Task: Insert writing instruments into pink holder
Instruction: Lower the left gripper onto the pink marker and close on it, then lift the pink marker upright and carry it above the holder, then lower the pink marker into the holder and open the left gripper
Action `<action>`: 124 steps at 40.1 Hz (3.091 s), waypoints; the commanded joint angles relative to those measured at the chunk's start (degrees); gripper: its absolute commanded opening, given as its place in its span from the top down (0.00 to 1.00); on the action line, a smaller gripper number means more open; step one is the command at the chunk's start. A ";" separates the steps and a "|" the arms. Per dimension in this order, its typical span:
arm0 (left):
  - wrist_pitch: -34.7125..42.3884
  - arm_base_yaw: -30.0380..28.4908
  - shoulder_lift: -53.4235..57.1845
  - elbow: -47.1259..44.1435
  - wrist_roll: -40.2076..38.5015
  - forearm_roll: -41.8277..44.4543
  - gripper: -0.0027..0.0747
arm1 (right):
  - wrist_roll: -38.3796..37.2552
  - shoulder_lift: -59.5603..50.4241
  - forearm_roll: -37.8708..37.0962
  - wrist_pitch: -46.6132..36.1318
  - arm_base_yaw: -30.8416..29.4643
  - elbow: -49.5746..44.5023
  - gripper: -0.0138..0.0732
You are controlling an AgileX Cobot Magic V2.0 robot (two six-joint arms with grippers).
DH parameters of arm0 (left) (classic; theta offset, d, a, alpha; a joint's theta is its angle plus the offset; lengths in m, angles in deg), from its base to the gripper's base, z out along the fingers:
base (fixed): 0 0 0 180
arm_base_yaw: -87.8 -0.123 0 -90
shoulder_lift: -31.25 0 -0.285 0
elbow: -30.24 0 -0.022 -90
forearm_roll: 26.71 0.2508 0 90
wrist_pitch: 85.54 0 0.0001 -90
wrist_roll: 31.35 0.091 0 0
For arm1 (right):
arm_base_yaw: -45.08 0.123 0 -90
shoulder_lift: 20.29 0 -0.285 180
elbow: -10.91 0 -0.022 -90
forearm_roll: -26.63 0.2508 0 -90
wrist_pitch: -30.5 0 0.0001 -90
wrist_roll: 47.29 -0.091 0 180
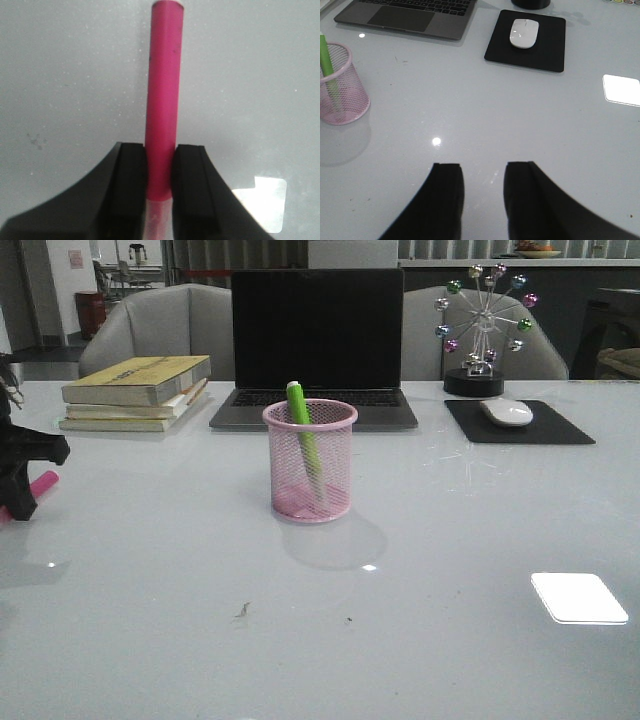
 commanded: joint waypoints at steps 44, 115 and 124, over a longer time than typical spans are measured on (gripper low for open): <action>47.21 25.71 13.62 9.48 -0.30 -6.34 0.84 | 0.39 -0.37 1.15 -3.22 0.16 1.56 0.45; 81.17 36.43 -2.67 -6.58 -1.75 -11.67 0.63 | 0.39 -0.37 1.15 -1.63 0.16 1.56 0.45; 82.02 36.71 -2.67 -6.58 -1.75 -11.39 0.44 | 0.39 -0.37 1.15 -1.69 0.16 1.56 0.45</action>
